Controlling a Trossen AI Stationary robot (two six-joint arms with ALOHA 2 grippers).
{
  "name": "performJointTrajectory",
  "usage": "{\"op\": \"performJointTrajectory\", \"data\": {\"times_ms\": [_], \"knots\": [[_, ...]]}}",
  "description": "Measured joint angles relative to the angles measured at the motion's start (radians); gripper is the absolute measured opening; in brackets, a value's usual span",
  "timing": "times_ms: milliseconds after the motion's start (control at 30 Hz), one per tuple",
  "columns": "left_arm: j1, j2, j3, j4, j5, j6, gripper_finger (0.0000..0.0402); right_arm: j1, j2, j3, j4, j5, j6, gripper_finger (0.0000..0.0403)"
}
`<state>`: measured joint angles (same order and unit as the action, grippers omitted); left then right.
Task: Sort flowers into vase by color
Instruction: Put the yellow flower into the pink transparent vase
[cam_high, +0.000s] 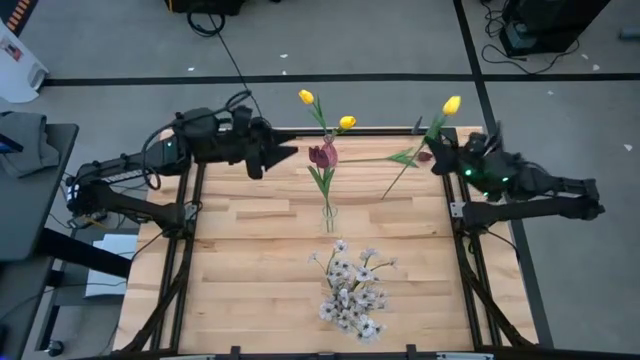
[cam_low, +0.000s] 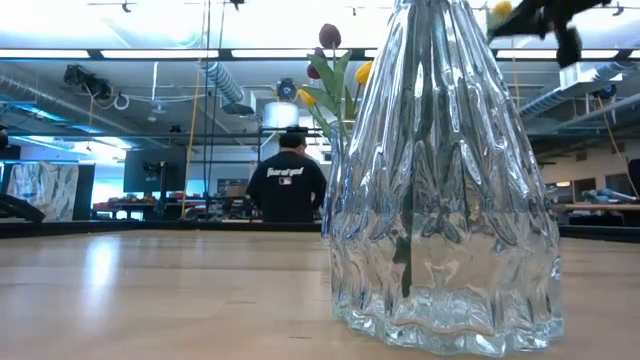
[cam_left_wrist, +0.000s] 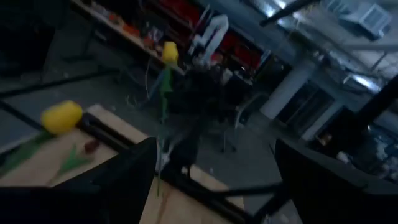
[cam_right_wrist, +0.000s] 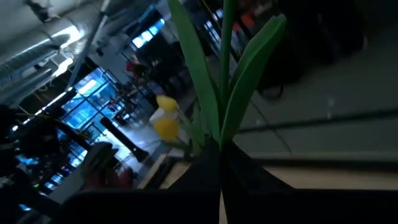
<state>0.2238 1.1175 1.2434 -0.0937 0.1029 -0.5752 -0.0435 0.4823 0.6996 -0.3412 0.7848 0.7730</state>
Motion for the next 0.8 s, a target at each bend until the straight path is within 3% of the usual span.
{"op": "performJointTrajectory", "data": {"times_ms": [300,533,667,800], "knots": [[0.085,0.000,0.000,0.020,-0.097,-0.095,0.0330,-0.049,0.050,0.232,-0.012,0.075,-0.416,0.0005],[0.204,-0.035,0.000,-0.049,-0.151,-0.143,0.0330,-0.120,0.146,0.328,-0.016,0.139,-0.681,0.0006],[0.263,-0.081,0.000,-0.138,-0.134,-0.155,0.0330,-0.203,0.187,0.343,-0.017,0.034,-0.748,0.0006],[0.281,-0.106,0.000,-0.218,-0.125,-0.191,0.0330,-0.327,0.228,0.343,-0.012,-0.174,-0.725,0.0006]]}}
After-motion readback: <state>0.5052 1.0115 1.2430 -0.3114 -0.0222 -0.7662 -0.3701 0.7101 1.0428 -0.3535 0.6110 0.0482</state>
